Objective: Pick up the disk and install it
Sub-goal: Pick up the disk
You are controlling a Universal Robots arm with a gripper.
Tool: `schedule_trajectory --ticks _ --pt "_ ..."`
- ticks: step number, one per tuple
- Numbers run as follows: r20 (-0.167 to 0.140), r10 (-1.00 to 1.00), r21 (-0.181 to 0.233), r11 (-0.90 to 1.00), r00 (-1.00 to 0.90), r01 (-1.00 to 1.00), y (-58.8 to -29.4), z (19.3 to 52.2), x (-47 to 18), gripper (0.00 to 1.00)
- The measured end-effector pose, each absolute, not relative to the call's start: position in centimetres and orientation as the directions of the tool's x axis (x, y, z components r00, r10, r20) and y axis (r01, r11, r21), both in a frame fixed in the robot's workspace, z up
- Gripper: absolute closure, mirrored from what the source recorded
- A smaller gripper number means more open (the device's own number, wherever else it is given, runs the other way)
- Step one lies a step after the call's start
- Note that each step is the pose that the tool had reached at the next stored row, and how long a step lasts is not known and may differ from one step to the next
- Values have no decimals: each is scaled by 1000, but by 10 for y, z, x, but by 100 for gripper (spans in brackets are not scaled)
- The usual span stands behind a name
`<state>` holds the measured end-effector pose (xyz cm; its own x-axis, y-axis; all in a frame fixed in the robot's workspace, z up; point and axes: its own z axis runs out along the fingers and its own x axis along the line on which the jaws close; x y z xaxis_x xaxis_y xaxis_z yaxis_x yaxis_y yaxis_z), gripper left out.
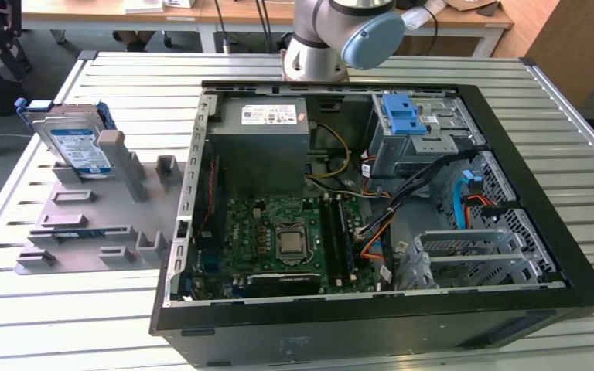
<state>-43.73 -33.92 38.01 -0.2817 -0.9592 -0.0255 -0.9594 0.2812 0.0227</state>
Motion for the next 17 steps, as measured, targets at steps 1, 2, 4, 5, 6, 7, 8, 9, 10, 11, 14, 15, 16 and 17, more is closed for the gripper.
schedule_trajectory --ticks 1,2,4,5,6,7,8,9,10,11,14,15,16,17 --pt "-26 -959 23 281 -281 -960 -339 380 -437 89" --pt "-26 -959 23 280 -281 -960 -339 380 -437 89" --pt "-26 -960 23 279 -279 -960 -339 380 -437 89" --pt "-25 -960 23 278 -279 -960 -339 380 -437 89" --pt "-26 -960 23 278 -279 -960 -339 380 -437 89" --pt "-25 -960 23 278 -279 -960 -339 380 -437 89" --pt "-26 -960 23 278 -279 -960 -339 380 -437 89" --pt "-25 -960 23 278 -279 -960 -339 380 -437 89" --pt "-25 -960 23 278 -279 -960 -339 380 -437 89" --pt "-26 -960 23 278 -279 -960 -339 380 -437 89" --pt "-25 -960 23 277 -278 -960 -339 380 -437 89" --pt "-25 -961 23 275 -276 -961 -339 380 -437 89" --pt "-26 -962 23 271 -272 -962 -339 380 -437 89" --pt "-26 -963 23 266 -267 -964 -339 380 -437 89"
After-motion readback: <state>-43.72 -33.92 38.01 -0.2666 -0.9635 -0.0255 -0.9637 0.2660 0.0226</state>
